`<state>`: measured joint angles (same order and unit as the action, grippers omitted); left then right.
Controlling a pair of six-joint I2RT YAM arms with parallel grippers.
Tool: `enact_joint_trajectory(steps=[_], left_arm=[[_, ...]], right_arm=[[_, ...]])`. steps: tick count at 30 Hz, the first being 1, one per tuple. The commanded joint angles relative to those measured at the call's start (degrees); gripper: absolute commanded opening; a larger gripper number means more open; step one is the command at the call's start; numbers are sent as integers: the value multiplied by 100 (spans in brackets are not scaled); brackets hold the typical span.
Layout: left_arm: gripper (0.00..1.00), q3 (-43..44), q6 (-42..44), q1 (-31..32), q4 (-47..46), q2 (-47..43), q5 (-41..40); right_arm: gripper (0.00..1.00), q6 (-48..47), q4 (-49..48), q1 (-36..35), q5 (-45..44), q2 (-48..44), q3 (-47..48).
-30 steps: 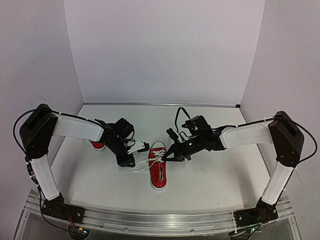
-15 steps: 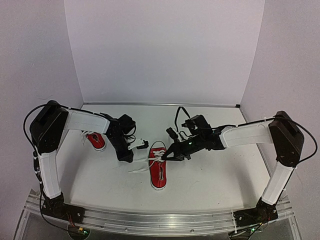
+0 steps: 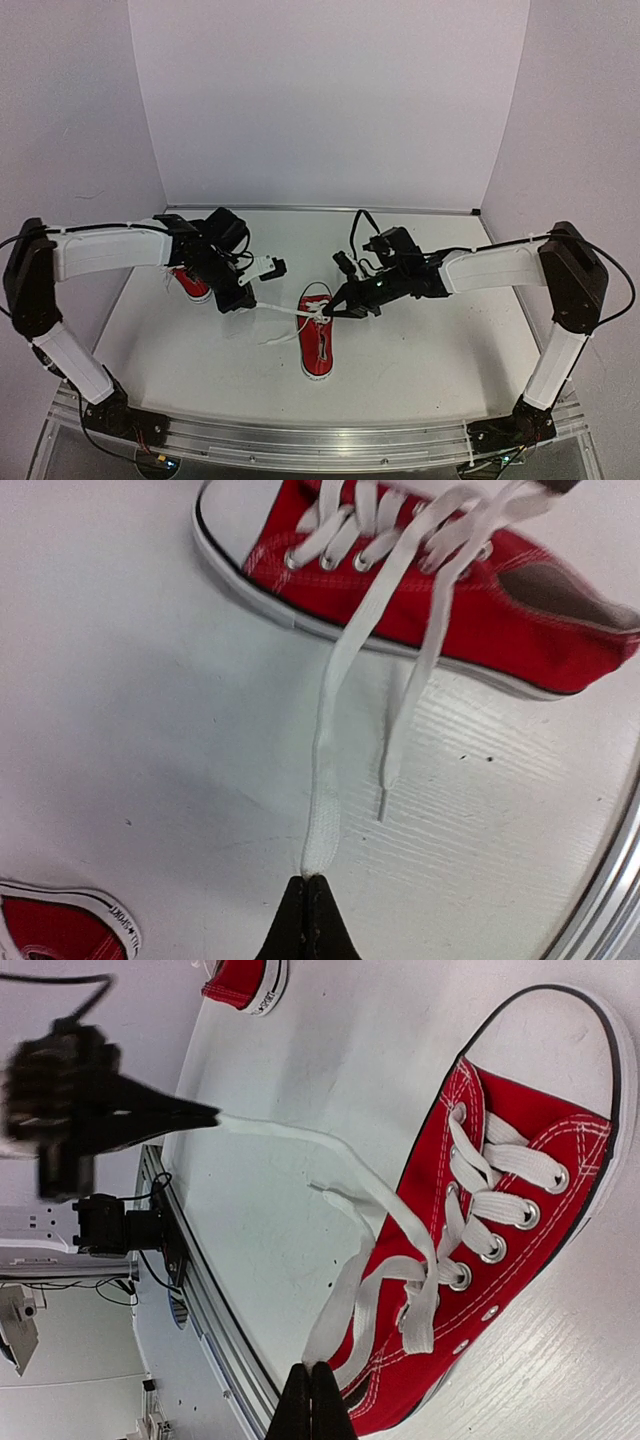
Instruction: Tie the shoes
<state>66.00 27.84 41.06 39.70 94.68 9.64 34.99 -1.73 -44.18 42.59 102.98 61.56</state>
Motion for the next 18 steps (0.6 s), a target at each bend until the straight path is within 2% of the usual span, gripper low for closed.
enact_joint_trajectory(steps=[1, 11, 14, 18], left_arm=[[0, -223, -379, 404, 73, -1086, -220], [0, -284, -1219, 1764, 1331, -1871, -588], [0, -299, -1440, 2150, 1400, -2153, -527], [0, -203, -1812, 2628, 1502, -1938, -793]], right_arm=[[0, 83, -32, -30, -210, -6, 252], [0, 168, 15, -21, -473, -50, 364], [0, 180, 25, -13, -503, -38, 406], [0, 180, 43, -3, -514, -7, 463]])
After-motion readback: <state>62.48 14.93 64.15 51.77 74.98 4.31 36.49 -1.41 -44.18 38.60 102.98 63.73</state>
